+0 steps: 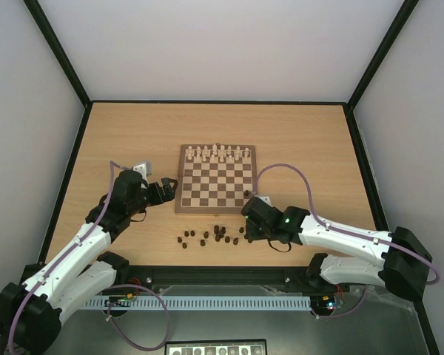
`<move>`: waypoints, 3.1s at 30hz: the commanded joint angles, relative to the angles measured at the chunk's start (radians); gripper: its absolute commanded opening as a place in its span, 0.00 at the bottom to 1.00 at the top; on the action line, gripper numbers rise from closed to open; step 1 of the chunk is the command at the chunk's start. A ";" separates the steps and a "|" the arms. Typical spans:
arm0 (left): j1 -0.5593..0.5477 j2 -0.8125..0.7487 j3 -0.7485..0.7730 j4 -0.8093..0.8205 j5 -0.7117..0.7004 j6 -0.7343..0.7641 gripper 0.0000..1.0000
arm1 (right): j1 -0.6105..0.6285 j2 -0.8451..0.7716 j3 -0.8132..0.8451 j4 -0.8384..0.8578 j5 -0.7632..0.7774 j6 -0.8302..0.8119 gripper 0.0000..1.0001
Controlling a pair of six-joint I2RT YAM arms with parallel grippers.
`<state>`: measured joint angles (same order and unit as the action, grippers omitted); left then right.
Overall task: Set up the chess pieces on the board
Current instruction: Pick up the chess piece at the center of the board, then place the chess piece on the chessboard.
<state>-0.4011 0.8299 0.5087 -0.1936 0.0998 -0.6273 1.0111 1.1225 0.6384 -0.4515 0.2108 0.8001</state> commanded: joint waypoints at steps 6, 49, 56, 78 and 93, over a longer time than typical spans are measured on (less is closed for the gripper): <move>-0.007 -0.006 0.023 -0.005 0.015 0.015 0.99 | 0.088 0.026 -0.028 -0.065 0.063 0.115 0.32; -0.021 -0.014 -0.062 0.076 0.018 -0.019 0.99 | 0.132 0.087 -0.112 0.056 0.046 0.126 0.15; -0.025 -0.032 -0.056 0.066 0.014 -0.017 1.00 | 0.132 0.047 -0.073 -0.017 0.079 0.127 0.07; -0.030 -0.087 -0.067 0.023 0.002 -0.020 1.00 | -0.042 0.337 0.405 -0.076 0.163 -0.157 0.06; -0.031 -0.112 -0.078 0.035 0.008 -0.022 1.00 | -0.135 0.521 0.489 -0.019 0.106 -0.238 0.05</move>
<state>-0.4274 0.7326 0.4408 -0.1501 0.1074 -0.6399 0.8944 1.6196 1.1099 -0.4648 0.3332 0.5877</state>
